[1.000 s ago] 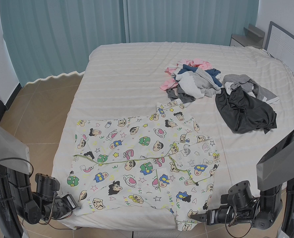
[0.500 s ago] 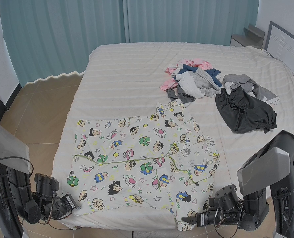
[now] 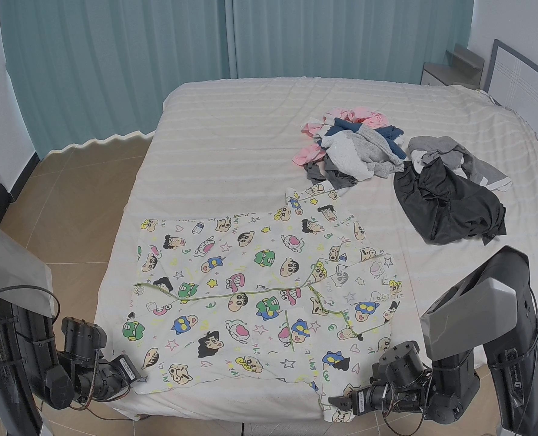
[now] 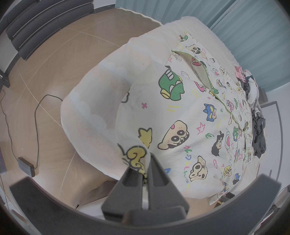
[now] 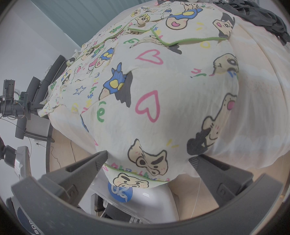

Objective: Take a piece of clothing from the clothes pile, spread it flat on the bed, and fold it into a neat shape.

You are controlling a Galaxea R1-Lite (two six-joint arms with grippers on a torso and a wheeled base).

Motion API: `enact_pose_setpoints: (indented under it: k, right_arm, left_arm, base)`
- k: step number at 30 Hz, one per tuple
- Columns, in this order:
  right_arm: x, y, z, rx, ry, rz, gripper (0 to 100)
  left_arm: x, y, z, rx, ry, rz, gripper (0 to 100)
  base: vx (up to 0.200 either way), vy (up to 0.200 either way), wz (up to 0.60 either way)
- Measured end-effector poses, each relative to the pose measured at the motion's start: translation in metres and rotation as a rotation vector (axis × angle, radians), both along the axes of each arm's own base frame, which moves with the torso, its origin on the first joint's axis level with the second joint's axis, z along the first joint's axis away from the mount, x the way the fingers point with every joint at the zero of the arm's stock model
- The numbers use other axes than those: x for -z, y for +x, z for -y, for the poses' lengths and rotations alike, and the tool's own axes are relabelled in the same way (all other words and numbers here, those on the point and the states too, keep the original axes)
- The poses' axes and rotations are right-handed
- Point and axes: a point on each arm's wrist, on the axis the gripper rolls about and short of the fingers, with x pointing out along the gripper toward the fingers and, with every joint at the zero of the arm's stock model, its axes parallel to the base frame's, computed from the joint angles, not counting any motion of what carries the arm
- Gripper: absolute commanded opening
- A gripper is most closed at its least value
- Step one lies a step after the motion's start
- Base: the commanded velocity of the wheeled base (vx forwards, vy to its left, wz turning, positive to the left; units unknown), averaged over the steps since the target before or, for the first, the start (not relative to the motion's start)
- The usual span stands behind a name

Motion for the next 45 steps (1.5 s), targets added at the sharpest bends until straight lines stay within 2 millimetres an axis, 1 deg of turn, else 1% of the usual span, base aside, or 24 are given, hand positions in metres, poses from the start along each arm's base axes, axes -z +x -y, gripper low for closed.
enact_pose_setpoints:
  k: [1, 2, 9, 15, 21, 29, 33, 36, 40, 45]
  right_arm:
    - [0.000, 0.000, 0.000, 0.000, 0.001, 0.002, 100]
    - [0.000, 0.001, -0.001, 0.000, 0.001, 0.003, 0]
    - [0.001, 0.002, -0.002, 0.008, -0.005, 0.013, 0]
    - [-0.002, 0.000, 0.000, 0.016, -0.007, 0.026, 0]
    - [-0.010, -0.012, 0.008, 0.017, -0.025, 0.004, 0]
    - [-0.030, -0.031, 0.022, 0.029, -0.021, -0.025, 0]
    - [-0.036, -0.037, 0.024, 0.042, 0.001, -0.033, 0]
    - [-0.040, -0.039, 0.020, 0.039, 0.033, -0.015, 0]
    - [-0.040, -0.041, 0.018, 0.028, 0.042, -0.008, 0]
    - [-0.031, -0.039, 0.015, 0.021, 0.022, -0.013, 0]
  left_arm:
    - [0.000, 0.000, 0.000, 0.000, 0.000, 0.000, 0]
    - [0.000, 0.000, 0.000, 0.000, 0.000, 0.000, 0]
    - [0.001, 0.000, 0.000, 0.000, -0.001, -0.003, 0]
    - [0.001, 0.000, 0.000, 0.000, 0.000, -0.007, 0]
    - [0.001, 0.000, 0.000, 0.002, -0.002, -0.007, 0]
    - [-0.003, -0.003, 0.001, 0.008, -0.004, -0.019, 0]
    - [-0.007, -0.010, 0.001, 0.040, -0.042, -0.061, 0]
    - [-0.011, -0.014, 0.002, 0.064, -0.063, -0.078, 0]
    - [-0.017, -0.014, 0.002, 0.075, -0.068, -0.055, 0]
    - [-0.019, -0.014, 0.002, 0.076, -0.070, -0.040, 0]
  base:
    - [0.000, 0.000, 0.00]
    - [0.000, 0.000, 0.00]
    - [0.000, 0.000, 0.00]
    - [0.000, 0.000, 0.00]
    - [0.000, 0.000, 0.00]
    - [0.000, 0.000, 0.00]
    - [0.000, 0.000, 0.00]
    - [0.000, 0.000, 0.00]
    - [0.000, 0.000, 0.00]
    - [0.000, 0.000, 0.00]
